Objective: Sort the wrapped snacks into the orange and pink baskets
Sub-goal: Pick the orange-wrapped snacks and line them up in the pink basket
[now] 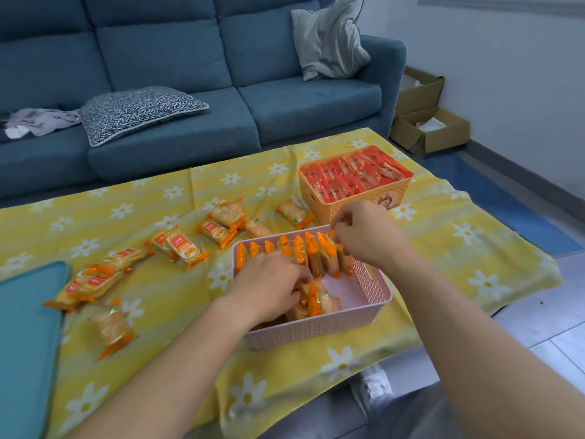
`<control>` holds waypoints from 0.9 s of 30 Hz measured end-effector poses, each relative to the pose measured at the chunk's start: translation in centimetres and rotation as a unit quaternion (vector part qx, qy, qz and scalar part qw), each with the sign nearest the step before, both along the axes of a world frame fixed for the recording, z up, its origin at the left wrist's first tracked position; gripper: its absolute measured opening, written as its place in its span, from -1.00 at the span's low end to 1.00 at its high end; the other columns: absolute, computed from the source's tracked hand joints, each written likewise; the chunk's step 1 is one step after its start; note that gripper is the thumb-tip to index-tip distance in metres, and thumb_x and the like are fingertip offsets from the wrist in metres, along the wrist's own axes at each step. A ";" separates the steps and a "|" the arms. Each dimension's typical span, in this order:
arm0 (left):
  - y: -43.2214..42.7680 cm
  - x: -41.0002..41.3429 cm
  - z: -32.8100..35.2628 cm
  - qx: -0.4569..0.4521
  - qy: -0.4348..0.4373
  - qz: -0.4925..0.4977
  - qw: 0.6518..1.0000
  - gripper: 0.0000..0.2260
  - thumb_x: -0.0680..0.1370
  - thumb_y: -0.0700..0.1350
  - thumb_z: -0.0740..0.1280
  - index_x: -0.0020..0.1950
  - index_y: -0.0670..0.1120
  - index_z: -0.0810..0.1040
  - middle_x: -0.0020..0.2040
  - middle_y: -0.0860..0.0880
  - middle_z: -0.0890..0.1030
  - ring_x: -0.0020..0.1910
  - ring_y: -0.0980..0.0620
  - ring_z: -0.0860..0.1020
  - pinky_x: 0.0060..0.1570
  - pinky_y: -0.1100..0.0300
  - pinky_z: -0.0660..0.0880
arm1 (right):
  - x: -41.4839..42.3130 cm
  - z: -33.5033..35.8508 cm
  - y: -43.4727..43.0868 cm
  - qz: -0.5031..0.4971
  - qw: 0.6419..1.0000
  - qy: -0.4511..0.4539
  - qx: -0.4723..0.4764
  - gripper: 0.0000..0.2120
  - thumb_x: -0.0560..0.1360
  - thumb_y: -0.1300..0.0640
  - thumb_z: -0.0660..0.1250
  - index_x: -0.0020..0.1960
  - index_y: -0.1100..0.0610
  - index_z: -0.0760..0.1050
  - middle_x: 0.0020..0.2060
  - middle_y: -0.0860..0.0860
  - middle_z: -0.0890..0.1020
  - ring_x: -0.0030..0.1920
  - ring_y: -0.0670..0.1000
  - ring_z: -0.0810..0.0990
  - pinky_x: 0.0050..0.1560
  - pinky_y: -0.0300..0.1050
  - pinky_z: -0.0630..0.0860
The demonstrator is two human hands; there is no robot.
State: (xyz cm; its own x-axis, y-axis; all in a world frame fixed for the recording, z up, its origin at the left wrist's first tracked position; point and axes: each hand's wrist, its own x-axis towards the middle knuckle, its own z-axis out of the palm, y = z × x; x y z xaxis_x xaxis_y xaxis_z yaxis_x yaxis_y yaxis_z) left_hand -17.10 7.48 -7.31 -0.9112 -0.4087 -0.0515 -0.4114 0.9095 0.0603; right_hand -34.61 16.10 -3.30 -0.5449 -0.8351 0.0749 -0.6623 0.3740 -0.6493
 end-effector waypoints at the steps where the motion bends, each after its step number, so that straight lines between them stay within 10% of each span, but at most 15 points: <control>1: 0.0 0.1 0.0 0.011 0.014 0.005 1.000 -0.70 0.53 0.04 0.36 0.26 0.17 0.58 0.20 0.13 0.61 0.24 0.00 0.49 0.15 0.10 0.44 | 0.4 0.1 0.0 0.030 0.999 -0.009 0.017 -0.75 0.44 0.31 0.19 -0.16 0.14 0.64 -0.29 0.08 0.70 -0.32 0.11 0.68 -0.26 0.05 0.66; 10: -1.7 2.8 3.0 0.266 0.217 0.104 0.933 -0.76 0.45 -0.14 0.54 -0.03 0.14 0.58 -0.03 0.11 0.65 -0.20 0.09 0.57 -0.10 0.11 0.53 | 3.0 0.1 0.0 0.251 0.962 -0.085 0.066 -0.54 0.33 0.03 0.62 0.15 -0.17 0.54 -0.05 -0.21 0.59 -0.26 -0.34 0.54 -0.13 -0.31 0.49; 18: -2.6 7.0 3.9 0.346 0.363 0.263 0.825 -0.90 0.50 -0.15 0.50 -0.11 -0.12 0.61 -0.25 -0.10 0.61 -0.41 0.04 0.58 -0.45 0.21 0.49 | 5.4 0.0 -1.6 0.161 0.986 -0.037 -0.036 -0.82 0.47 -0.03 0.48 -0.06 0.07 0.59 -0.22 -0.05 0.67 -0.25 -0.05 0.62 -0.23 -0.10 0.54; 27: -3.6 11.8 3.6 0.363 0.419 0.337 0.761 -0.84 0.55 -0.13 0.44 -0.17 -0.19 0.60 -0.36 -0.07 0.58 -0.43 0.08 0.52 -0.45 0.20 0.45 | 13.0 -3.8 -3.6 0.195 0.973 0.028 0.124 -0.68 0.43 0.01 0.43 0.10 0.12 0.46 -0.05 0.12 0.66 -0.02 0.21 0.64 -0.16 -0.01 0.54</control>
State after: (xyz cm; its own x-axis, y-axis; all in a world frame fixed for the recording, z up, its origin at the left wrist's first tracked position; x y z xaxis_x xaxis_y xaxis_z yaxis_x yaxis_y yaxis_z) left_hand -5.27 3.87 -3.67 -0.3451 -0.9386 -0.0024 -0.3095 0.1114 0.9444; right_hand -21.61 12.53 -7.10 -0.1846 -0.9736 -0.1342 -0.8170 0.2279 -0.5298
